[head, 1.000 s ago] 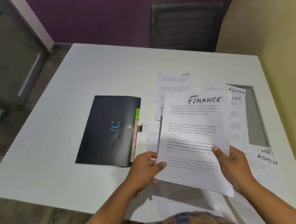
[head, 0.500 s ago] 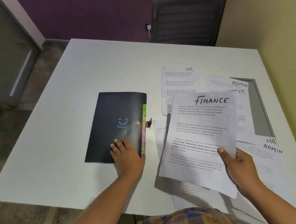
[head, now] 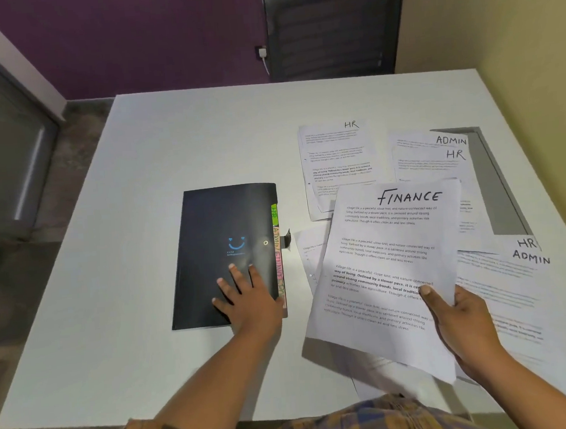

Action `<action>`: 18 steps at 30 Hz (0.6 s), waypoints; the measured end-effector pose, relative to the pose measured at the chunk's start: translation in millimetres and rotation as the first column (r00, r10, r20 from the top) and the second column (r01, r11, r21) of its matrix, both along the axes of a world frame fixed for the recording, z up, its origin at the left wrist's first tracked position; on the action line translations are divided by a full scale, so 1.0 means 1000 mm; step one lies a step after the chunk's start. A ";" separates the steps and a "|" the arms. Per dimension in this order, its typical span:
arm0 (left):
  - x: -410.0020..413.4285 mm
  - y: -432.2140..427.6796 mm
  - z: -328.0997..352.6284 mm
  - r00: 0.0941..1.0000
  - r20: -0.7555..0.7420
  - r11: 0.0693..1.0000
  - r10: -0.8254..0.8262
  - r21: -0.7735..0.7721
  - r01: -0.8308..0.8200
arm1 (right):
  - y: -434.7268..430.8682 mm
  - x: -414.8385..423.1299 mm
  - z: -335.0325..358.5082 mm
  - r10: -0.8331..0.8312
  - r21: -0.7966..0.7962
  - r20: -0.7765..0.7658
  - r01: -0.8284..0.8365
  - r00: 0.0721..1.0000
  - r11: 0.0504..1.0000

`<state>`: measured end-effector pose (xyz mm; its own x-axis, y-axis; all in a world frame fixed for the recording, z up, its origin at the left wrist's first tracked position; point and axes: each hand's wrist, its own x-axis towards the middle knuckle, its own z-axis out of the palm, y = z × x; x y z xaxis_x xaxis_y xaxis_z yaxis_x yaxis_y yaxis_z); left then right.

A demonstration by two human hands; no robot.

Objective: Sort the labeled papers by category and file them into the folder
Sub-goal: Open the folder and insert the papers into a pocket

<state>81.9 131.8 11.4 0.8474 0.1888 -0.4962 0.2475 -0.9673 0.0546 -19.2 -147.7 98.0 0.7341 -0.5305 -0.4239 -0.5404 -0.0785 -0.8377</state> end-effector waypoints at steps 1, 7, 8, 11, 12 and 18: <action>0.002 0.002 0.001 1.000 0.005 1.000 -0.006 0.012 0.006 | 0.000 0.001 0.001 0.005 0.001 0.001 -0.005 1.000 1.000; 0.013 0.003 0.017 0.990 0.074 0.992 -0.122 -0.003 0.122 | -0.004 0.011 0.004 0.029 0.008 -0.012 -0.029 1.000 1.000; 0.015 0.005 0.025 0.988 0.050 0.989 -0.148 -0.007 0.149 | -0.005 0.014 0.006 0.042 0.009 -0.012 -0.042 0.999 0.999; 0.026 0.014 0.047 0.975 -0.059 0.975 -0.213 0.047 0.216 | -0.007 0.024 0.015 0.061 0.020 0.009 -0.062 0.998 0.998; 0.030 0.018 0.052 0.968 -0.077 0.966 -0.238 0.085 0.244 | -0.007 0.028 0.018 0.074 0.017 0.017 -0.074 0.997 0.997; 0.042 0.035 0.071 0.970 0.171 0.982 -0.171 0.106 0.155 | -0.004 0.049 0.026 0.085 0.044 0.059 -0.087 0.995 0.995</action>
<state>123.4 167.1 82.7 0.9438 0.0780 -0.3211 0.0802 -0.9968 -0.0064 30.1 -151.4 124.2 0.8000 -0.4449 -0.4027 -0.4843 -0.0824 -0.8710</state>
